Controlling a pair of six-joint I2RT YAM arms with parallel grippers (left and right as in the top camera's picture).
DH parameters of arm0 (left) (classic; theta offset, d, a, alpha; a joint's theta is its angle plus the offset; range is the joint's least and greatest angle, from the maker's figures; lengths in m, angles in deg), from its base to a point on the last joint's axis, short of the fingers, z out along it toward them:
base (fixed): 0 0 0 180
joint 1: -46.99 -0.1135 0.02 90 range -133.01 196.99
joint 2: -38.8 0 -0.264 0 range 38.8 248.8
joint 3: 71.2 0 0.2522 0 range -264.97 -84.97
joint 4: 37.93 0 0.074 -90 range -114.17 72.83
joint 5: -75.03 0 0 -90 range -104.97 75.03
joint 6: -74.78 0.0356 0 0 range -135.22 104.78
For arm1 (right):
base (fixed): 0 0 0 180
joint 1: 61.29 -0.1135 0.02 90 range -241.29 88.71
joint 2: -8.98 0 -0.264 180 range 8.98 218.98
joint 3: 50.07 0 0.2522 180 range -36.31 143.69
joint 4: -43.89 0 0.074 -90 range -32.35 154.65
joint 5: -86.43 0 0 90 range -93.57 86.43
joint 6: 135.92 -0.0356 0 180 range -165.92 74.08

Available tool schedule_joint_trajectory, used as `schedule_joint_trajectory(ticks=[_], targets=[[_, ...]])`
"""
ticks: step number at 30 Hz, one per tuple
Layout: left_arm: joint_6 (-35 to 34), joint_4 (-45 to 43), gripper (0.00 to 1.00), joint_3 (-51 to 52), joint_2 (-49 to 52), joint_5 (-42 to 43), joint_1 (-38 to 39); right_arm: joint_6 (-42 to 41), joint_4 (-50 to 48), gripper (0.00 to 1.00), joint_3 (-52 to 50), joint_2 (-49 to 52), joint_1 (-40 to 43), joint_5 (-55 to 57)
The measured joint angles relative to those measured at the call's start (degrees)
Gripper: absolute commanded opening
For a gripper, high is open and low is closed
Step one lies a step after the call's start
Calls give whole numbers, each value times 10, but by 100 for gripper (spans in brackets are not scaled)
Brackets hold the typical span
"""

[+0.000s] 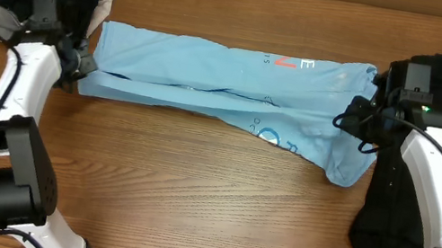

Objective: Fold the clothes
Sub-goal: 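Fold the bottom hem up toward the collar with both grippers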

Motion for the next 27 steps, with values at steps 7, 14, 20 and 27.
schedule_joint_trajectory(ticks=[7,14,20,27], targets=[[0,-42,4,0,5,-2,18,17,-60,4,0,65,0,5],[0,-85,20,0,43,-2,19,23,-88,6,0,90,7,24],[7,-98,100,0,59,-2,19,33,-84,100,2,91,29,33],[31,-33,100,-17,59,4,14,38,29,100,80,95,29,12]])
